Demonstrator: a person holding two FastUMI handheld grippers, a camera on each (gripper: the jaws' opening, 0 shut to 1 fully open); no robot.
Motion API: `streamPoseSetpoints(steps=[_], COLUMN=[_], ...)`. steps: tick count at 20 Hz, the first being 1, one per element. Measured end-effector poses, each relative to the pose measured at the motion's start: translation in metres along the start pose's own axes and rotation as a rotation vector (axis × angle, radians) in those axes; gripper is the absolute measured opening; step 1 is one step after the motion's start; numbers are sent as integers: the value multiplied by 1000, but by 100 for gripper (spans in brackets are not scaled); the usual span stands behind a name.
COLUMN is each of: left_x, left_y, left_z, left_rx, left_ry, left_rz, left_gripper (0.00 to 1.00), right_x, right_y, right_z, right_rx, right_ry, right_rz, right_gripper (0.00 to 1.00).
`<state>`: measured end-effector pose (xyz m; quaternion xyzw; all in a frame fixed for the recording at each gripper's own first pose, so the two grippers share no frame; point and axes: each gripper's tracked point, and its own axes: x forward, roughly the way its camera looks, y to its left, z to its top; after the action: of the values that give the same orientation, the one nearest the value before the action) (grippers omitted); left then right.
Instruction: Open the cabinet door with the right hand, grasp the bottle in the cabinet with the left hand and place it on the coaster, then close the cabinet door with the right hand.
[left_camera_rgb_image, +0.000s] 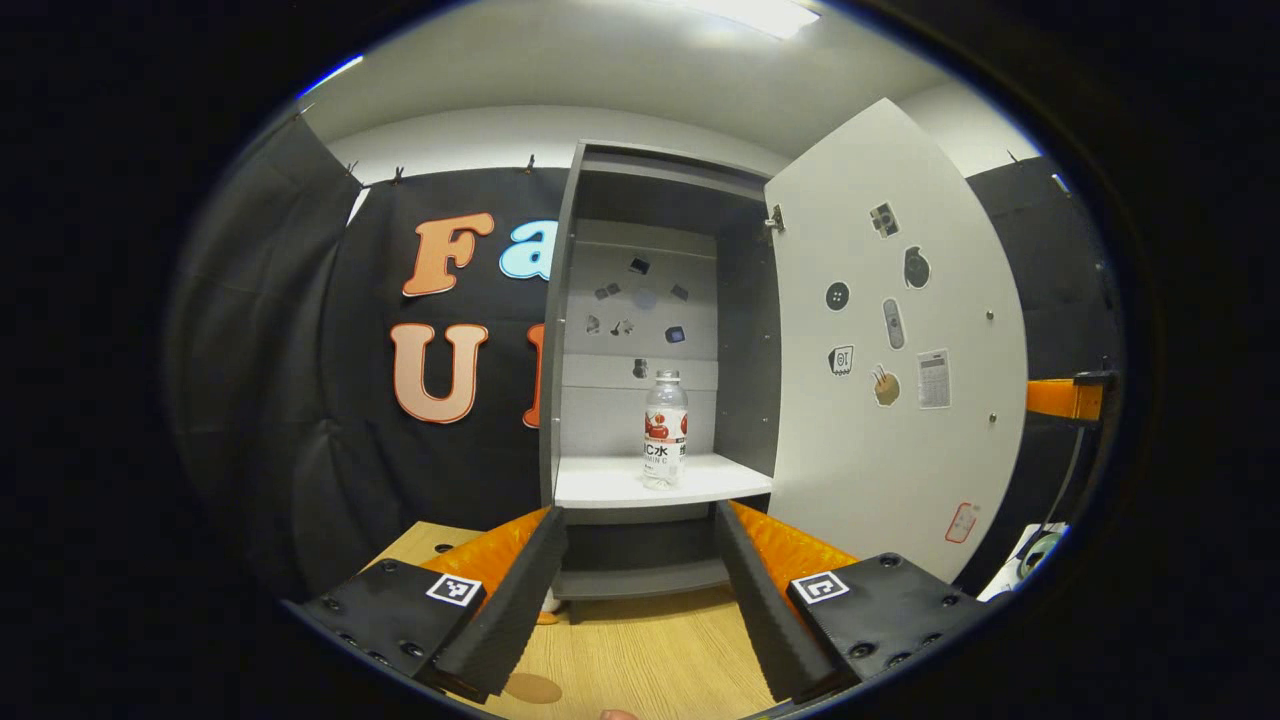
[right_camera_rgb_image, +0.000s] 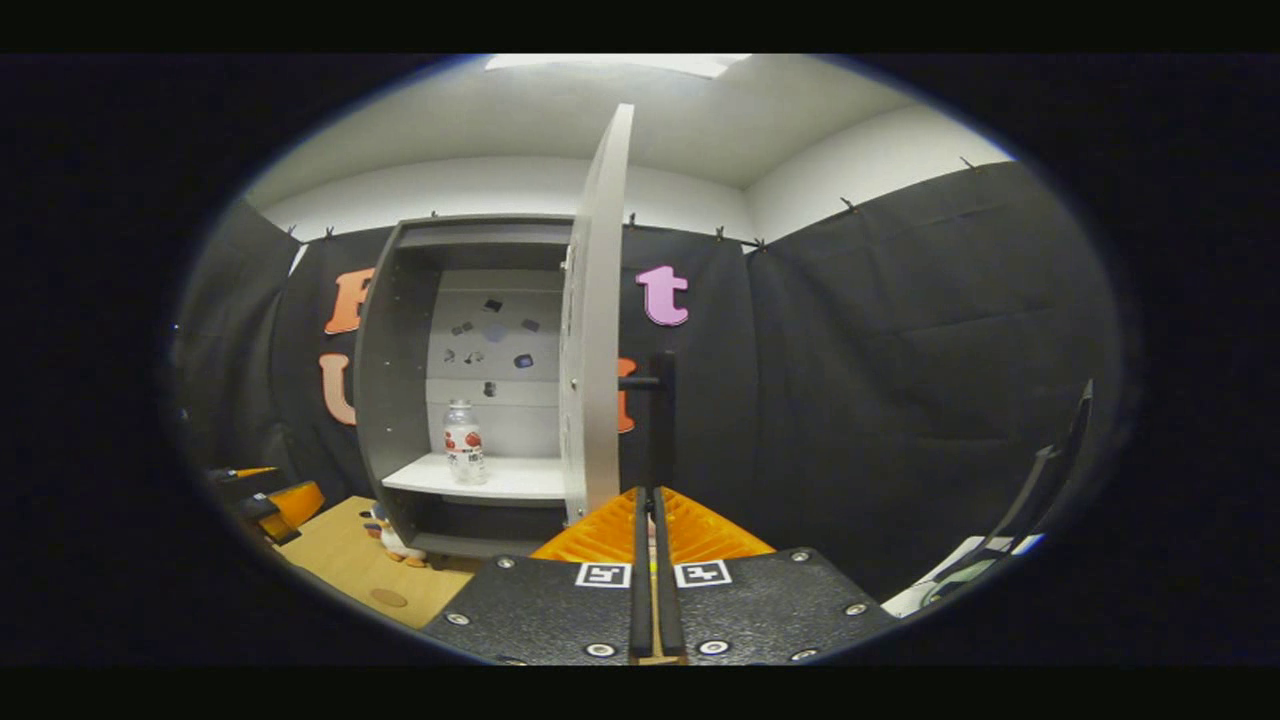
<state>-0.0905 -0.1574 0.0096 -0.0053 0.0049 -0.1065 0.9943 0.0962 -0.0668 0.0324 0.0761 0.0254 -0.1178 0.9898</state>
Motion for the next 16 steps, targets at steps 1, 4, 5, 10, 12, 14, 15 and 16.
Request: streamPoseSetpoints(steps=[1, 4, 5, 10, 12, 14, 15, 16], left_x=[5, 18, 25, 69, 92, 115, 128, 140], left_y=[1, 1, 2, -6, -6, -11, -10, -10], left_z=[0, -3, -4, -6, -9, -13, -14, -16], left_rx=[-2, -4, -5, -25, -35, -38, -36, -32], left_ry=[3, 6, 6, 9, 16, 24, 29, 33], left_rz=[-3, -19, -29, -103, -138, -173, -188, -203], left_gripper=[96, 97, 97, 96, 96, 96, 96, 96], right_x=[-3, -9, -9, -5, -2, 2, 5, 8], right_y=[3, 15, 19, 37, 41, 50, 55, 60], right_z=[0, -1, -1, -5, -8, -9, -10, -11], right_rx=[1, 3, 1, -11, -26, -21, -11, -2], right_ry=[6, 17, 13, 31, 38, 38, 37, 38], right_rz=[12, 50, 56, 75, 74, 76, 80, 83], right_gripper=[0, 13, 14, 36, 44, 59, 59, 60])
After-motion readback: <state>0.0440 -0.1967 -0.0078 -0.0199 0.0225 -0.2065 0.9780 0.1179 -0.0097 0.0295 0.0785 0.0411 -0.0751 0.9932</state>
